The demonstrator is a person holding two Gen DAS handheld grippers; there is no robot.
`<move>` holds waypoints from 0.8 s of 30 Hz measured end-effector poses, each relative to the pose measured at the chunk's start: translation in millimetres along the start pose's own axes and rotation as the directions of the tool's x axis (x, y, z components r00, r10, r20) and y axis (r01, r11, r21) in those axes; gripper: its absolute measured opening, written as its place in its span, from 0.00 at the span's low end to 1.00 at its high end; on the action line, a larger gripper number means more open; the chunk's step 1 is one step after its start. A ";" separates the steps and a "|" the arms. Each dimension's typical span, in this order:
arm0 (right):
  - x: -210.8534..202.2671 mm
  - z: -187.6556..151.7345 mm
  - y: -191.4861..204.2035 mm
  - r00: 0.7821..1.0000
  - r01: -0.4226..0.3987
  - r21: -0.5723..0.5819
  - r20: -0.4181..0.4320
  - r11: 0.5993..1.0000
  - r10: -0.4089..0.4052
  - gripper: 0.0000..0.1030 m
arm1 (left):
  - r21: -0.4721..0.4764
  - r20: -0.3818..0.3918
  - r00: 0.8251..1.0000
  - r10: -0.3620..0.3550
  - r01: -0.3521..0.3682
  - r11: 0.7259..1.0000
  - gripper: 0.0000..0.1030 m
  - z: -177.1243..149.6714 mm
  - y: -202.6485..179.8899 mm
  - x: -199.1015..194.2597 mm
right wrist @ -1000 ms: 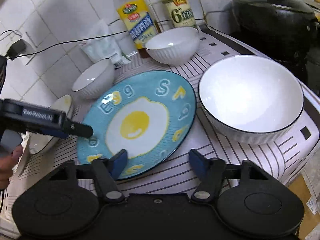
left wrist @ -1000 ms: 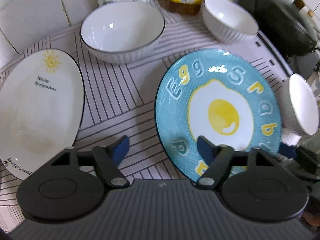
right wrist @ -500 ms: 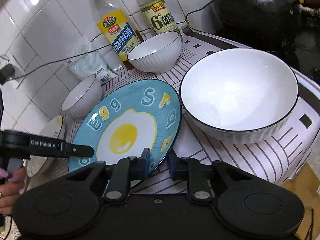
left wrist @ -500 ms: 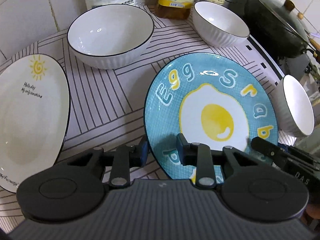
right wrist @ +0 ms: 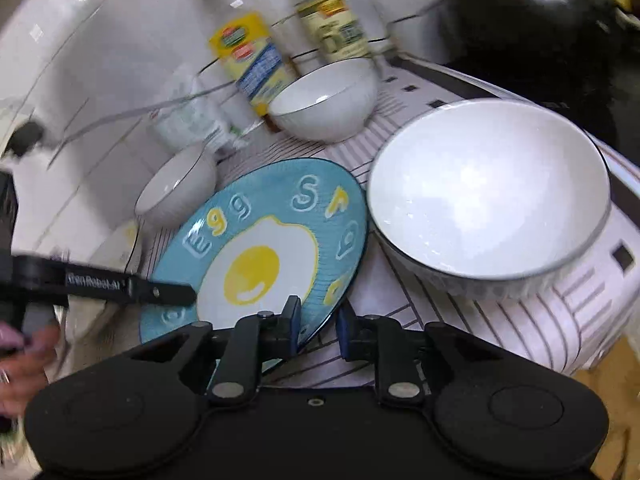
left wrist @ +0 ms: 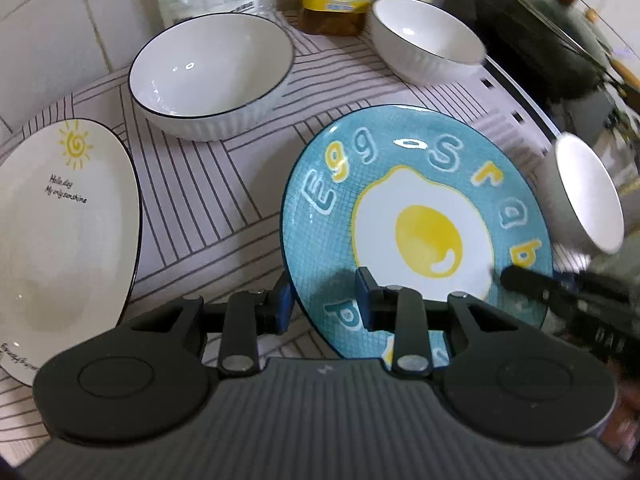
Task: Organize plates and bowls
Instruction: 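Carry the blue Egg plate and lower it onto the white sun plate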
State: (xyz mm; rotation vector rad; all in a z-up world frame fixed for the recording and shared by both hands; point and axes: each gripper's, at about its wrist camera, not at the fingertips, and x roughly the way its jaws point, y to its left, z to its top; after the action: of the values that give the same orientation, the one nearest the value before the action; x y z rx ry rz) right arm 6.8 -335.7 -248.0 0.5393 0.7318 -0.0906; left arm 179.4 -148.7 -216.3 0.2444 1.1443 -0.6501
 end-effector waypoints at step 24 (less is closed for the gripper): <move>-31.1 30.1 74.8 0.964 -0.263 -0.238 -0.097 0.935 0.247 0.24 | -0.276 0.031 0.998 0.047 -0.037 0.961 0.29 -42.8 66.5 -110.3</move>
State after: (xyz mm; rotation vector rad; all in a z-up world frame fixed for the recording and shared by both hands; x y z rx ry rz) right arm 21.6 -289.6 -176.5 0.3929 0.7186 0.2605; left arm 157.9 -35.8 -144.2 0.0189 1.1753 -0.4491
